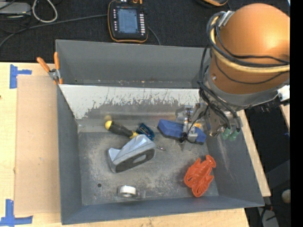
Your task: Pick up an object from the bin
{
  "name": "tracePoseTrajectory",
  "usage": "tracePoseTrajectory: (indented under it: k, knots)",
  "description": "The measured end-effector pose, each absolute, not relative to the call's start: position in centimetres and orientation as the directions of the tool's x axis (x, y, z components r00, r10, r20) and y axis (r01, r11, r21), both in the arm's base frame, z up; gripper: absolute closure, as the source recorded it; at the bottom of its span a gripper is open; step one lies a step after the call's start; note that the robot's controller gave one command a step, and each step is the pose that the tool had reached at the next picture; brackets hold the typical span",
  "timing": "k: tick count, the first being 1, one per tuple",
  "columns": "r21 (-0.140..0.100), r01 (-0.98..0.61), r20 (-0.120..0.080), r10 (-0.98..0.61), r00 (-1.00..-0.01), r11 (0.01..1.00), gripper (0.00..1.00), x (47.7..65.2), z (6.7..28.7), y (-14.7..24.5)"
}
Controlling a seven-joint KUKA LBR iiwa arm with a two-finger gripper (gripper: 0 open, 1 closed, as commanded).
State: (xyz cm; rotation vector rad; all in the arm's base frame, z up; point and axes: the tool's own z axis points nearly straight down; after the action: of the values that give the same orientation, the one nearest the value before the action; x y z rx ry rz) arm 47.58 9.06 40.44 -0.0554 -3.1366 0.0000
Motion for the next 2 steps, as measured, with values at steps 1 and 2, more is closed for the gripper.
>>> tracePoseTrajectory:
  k: [1, 2]
  knots:
    - [-0.002, 0.018, 0.017, 0.018, -1.000, 1.000, 0.00, 47.8, 37.0, 9.9]
    - [0.000, 0.022, 0.006, 0.022, -1.000, 1.000, 0.00, 47.8, 46.6, 9.9]
